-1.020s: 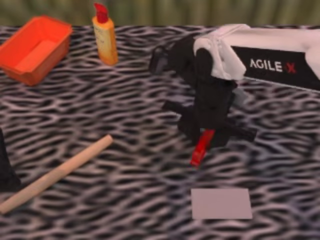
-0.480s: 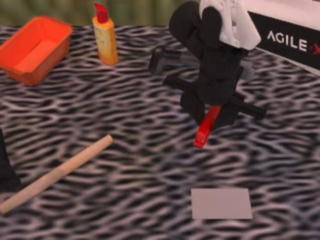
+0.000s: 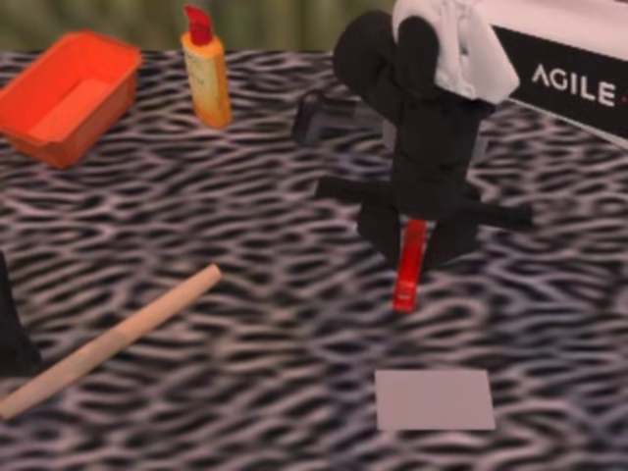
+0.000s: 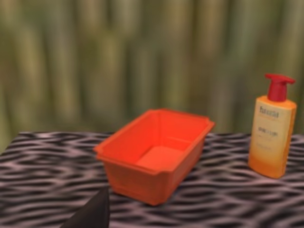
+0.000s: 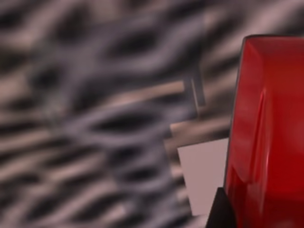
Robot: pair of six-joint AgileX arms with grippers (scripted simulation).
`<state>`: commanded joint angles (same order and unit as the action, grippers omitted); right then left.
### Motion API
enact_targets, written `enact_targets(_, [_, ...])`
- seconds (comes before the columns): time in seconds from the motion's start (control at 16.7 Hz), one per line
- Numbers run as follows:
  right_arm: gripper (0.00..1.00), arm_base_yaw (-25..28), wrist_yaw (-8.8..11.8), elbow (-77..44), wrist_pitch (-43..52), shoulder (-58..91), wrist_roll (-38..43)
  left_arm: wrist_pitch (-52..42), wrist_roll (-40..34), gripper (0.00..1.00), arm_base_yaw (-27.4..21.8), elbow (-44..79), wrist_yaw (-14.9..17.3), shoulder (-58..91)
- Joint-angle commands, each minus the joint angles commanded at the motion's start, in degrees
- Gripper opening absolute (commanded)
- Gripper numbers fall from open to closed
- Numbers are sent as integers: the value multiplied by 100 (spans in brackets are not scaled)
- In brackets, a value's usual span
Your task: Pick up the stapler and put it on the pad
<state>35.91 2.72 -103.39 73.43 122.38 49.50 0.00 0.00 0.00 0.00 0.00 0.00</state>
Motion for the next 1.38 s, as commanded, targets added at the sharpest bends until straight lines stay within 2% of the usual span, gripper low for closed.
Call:
enact_targets(0.24, [0, 130, 238, 428, 243, -370, -2008, 0, 0, 100, 0, 0, 0, 0])
enact_targets(0.48, [0, 256, 343, 1008, 333, -800, -4485, 0, 0, 100, 0, 0, 0, 0])
enact_targets(0.66, [0, 346, 300, 1436, 265, -1103, -6252, 0, 0, 100, 0, 0, 0, 0])
enact_targets(0.9, [0, 430, 98, 1911, -30, -1492, -8216, 0, 0, 100, 0, 0, 0, 0])
enact_targets(1.14, [0, 465, -143, 2219, -411, -1827, -9536, 0, 0, 100, 0, 0, 0, 0])
enact_targets(1.38, [0, 474, -235, 2305, -559, -1940, -9903, 0, 0, 100, 0, 0, 0, 0])
